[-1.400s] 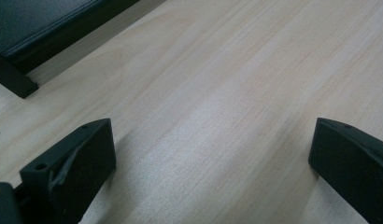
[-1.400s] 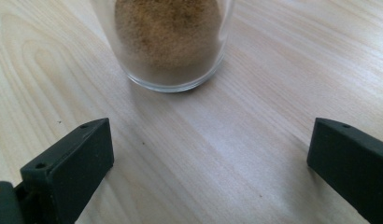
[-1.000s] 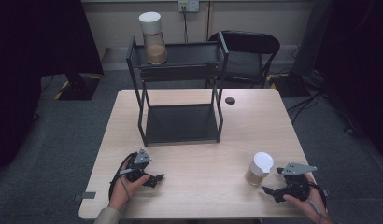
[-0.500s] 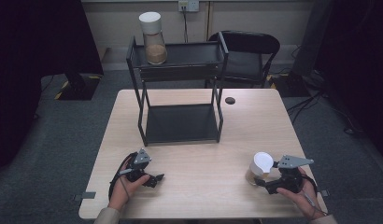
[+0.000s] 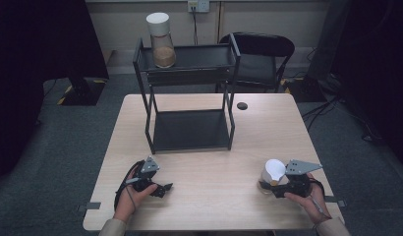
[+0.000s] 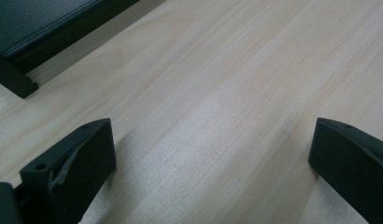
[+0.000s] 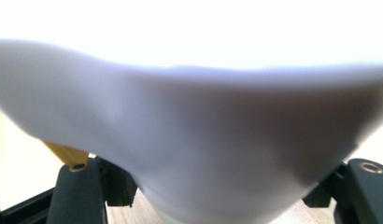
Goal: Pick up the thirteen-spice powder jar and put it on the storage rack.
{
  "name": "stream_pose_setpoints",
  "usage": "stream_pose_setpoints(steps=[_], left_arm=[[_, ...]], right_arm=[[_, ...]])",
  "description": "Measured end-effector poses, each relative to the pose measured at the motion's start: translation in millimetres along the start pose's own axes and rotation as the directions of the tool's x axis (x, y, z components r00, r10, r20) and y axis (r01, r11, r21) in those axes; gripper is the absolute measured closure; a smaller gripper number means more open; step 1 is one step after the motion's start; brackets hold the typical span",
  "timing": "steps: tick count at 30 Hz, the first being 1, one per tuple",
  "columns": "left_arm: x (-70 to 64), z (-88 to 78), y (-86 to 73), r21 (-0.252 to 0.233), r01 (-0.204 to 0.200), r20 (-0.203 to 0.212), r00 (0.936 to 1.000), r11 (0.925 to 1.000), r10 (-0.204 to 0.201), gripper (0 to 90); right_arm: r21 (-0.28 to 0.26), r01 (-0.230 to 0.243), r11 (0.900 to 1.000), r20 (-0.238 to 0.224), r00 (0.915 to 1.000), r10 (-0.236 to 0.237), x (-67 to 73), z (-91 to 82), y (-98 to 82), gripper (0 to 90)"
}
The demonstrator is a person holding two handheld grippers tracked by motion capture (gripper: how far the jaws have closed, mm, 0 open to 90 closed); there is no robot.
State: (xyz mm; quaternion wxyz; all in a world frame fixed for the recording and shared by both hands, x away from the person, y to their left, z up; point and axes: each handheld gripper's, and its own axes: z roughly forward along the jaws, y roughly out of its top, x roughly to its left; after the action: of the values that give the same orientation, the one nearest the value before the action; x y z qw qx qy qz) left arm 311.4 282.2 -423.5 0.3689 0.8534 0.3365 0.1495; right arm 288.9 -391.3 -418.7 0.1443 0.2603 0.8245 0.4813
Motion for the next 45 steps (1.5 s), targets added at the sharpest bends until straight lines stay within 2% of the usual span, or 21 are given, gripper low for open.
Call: stream_pose_setpoints(steps=[11,14,28,37,42,45], left_arm=[[0.0,0.0,0.0,0.000,0.000,0.000,1.0000,1.0000,0.000,0.0],[0.0,0.0,0.0,0.000,0.000,0.000,1.0000,1.0000,0.000,0.0],[0.0,0.0,0.0,0.000,0.000,0.000,1.0000,1.0000,0.000,0.0],[0.0,0.0,0.0,0.000,0.000,0.000,1.0000,1.0000,0.000,0.0],[0.0,0.0,0.0,0.000,0.000,0.000,1.0000,1.0000,0.000,0.0],[0.0,0.0,0.0,0.000,0.000,0.000,1.0000,1.0000,0.000,0.0]], right_arm=[[0.040,-0.067,0.997,0.042,0.9970,0.065,9.6,11.8,22.0,30.2],[0.055,-0.070,0.996,0.056,0.9962,0.067,12.2,16.8,33.0,30.2],[0.067,-0.109,0.992,0.043,0.9934,0.106,12.2,46.5,87.3,30.2],[0.096,-0.108,0.990,0.051,0.9933,0.103,14.0,61.0,126.0,30.2],[0.104,-0.128,0.986,0.051,0.9911,0.123,14.8,69.4,143.5,30.2],[0.109,-0.116,0.987,0.051,0.9925,0.111,16.0,74.5,155.4,30.2]])
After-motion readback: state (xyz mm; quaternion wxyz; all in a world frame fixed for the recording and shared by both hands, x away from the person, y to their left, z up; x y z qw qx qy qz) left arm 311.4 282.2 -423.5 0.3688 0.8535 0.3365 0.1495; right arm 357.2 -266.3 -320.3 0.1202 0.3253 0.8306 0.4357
